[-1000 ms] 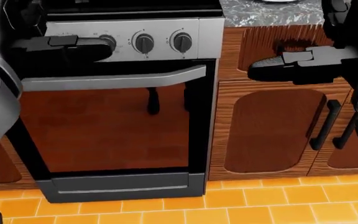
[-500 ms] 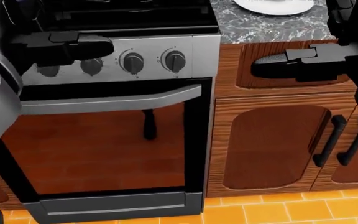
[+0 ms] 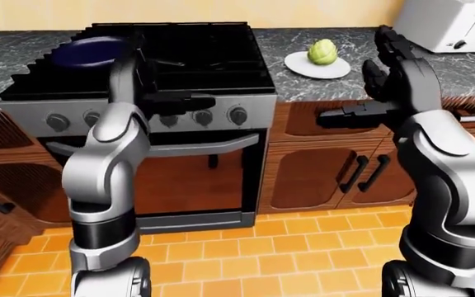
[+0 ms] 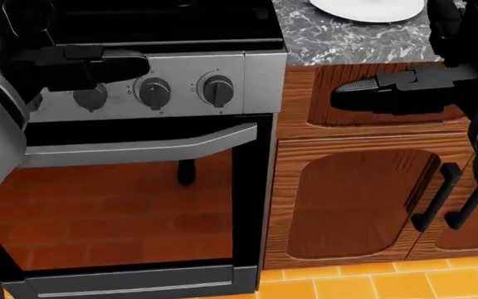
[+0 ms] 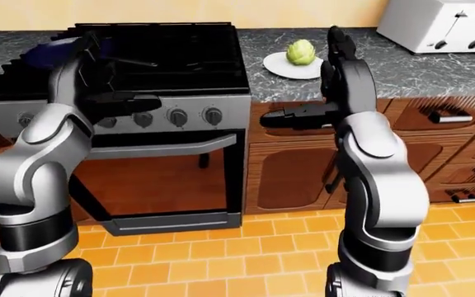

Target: Pick the artichoke from the plate and place it in the pan.

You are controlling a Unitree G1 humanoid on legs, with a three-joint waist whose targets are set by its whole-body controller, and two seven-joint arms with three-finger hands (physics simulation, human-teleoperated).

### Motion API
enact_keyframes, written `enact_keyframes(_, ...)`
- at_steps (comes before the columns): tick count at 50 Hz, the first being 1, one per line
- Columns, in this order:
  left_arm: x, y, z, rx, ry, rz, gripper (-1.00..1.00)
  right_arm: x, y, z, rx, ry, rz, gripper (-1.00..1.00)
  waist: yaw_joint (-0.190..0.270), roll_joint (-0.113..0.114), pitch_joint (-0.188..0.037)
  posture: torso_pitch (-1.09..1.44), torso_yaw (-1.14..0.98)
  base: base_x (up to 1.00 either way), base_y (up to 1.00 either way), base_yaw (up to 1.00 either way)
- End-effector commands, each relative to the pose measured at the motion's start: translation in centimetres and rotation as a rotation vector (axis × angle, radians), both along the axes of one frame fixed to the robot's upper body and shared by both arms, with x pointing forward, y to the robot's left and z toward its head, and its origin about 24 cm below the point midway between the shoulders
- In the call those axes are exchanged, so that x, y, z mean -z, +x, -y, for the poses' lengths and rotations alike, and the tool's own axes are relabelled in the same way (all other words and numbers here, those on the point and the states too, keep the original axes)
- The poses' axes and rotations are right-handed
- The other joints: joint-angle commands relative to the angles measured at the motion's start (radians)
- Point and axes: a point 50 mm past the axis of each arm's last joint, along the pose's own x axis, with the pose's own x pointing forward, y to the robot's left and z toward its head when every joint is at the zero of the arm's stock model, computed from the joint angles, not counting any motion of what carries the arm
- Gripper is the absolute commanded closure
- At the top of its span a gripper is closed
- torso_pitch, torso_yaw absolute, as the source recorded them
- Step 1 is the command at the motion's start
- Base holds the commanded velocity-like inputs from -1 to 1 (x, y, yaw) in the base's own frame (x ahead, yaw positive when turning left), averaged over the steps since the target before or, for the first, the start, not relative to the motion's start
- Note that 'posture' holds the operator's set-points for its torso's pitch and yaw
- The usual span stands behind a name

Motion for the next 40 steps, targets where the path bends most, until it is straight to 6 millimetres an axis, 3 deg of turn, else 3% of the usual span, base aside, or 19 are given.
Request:
enact_keyframes(1, -1.8, -0.5, 0.03, 0.0, 0.0, 0.088, -1.0, -1.67, -0.56, -0.07, -0.001, -0.011, 0.09, -1.0, 0.0, -0.002, -0.028, 0.0, 0.0, 0.0, 0.0, 0.0)
enact_keyframes(2, -1.81, -0.49, 0.0, 0.0, 0.0, 0.088, -1.0, -1.7, -0.58, -0.09, 0.0, -0.011, 0.09, -1.0, 0.0, -0.002, -0.029, 0.0, 0.0, 0.03, 0.0, 0.0)
enact_keyframes(3, -1.83, -0.48, -0.02, -0.001, -0.001, 0.088, -1.0, -1.73, -0.6, -0.11, -0.001, -0.012, 0.09, -1.0, 0.001, 0.004, -0.047, 0.0, 0.0, 0.08, 0.0, 0.0)
enact_keyframes(9, -1.83, -0.46, -0.02, 0.0, 0.0, 0.089, -1.0, -1.63, -0.49, -0.09, -0.003, -0.013, 0.089, -1.0, -0.002, 0.011, -0.017, 0.0, 0.0, 0.15, 0.0, 0.0)
enact_keyframes(11, -1.85, -0.48, -0.01, 0.001, 0.0, 0.088, -1.0, -1.59, -0.46, -0.09, -0.003, -0.013, 0.088, -1.0, 0.001, 0.003, -0.016, 0.0, 0.0, 0.18, 0.0, 0.0)
enact_keyframes(14, -1.82, -0.42, -0.03, 0.001, -0.001, 0.088, -1.0, -1.62, -0.49, -0.09, -0.003, -0.012, 0.089, -1.0, 0.006, -0.028, -0.015, 0.0, 0.0, 0.18, 0.0, 0.0)
enact_keyframes(16, -1.8, -0.39, -0.03, 0.001, -0.001, 0.089, -1.0, -1.61, -0.47, -0.1, -0.003, -0.013, 0.089, -1.0, 0.004, -0.022, -0.028, 0.0, 0.0, 0.2, 0.0, 0.0)
enact_keyframes(19, -1.84, -0.45, 0.0, 0.002, -0.003, 0.089, -1.0, -1.56, -0.45, -0.09, -0.002, -0.015, 0.087, -1.0, 0.003, -0.051, -0.012, 0.0, 0.0, 0.2, 0.0, 0.0)
enact_keyframes(23, -1.79, -0.38, -0.01, 0.003, -0.002, 0.089, -1.0, -1.57, -0.43, -0.1, -0.002, -0.015, 0.087, -1.0, -0.003, -0.022, -0.007, 0.0, 0.0, 0.2, 0.0, 0.0)
enact_keyframes(26, -1.75, -0.35, 0.0, 0.003, -0.002, 0.089, -1.0, -1.59, -0.46, -0.08, -0.001, -0.014, 0.088, -1.0, -0.008, 0.016, 0.001, 0.0, 0.0, 0.2, 0.0, 0.0)
enact_keyframes(28, -1.76, -0.39, 0.1, 0.005, -0.001, 0.088, -1.0, -1.47, -0.4, -0.06, 0.001, -0.014, 0.085, -1.0, -0.016, 0.07, -0.013, 0.0, 0.0, 0.21, 0.0, 0.0)
enact_keyframes(29, -1.81, -0.43, 0.1, 0.005, -0.001, 0.088, -1.0, -1.47, -0.41, -0.03, 0.003, -0.014, 0.085, -1.0, -0.014, 0.112, -0.032, 0.0, 0.0, 0.2, 0.0, 0.0)
enact_keyframes(30, -1.76, -0.38, 0.04, 0.004, -0.001, 0.088, -1.0, -1.51, -0.46, -0.01, 0.003, -0.013, 0.086, -1.0, -0.005, 0.063, -0.02, 0.0, 0.0, 0.2, 0.0, 0.0)
enact_keyframes(31, -1.75, -0.37, 0.02, 0.004, -0.002, 0.089, -1.0, -1.52, -0.48, 0.01, 0.004, -0.013, 0.086, -1.0, -0.012, 0.081, -0.019, 0.0, 0.0, 0.21, 0.0, 0.0)
enact_keyframes(32, -1.78, -0.4, 0.03, 0.004, -0.002, 0.089, -1.0, -1.45, -0.44, 0.05, 0.004, -0.014, 0.085, -1.0, -0.004, 0.075, -0.02, 0.0, 0.0, 0.2, 0.0, 0.0)
enact_keyframes(40, -1.84, -0.48, 0.14, 0.008, -0.001, 0.089, -1.0, -1.31, -0.32, 0.12, 0.007, -0.014, 0.08, -1.0, 0.003, 0.002, -0.022, 0.0, 0.0, 0.19, 0.0, 0.0)
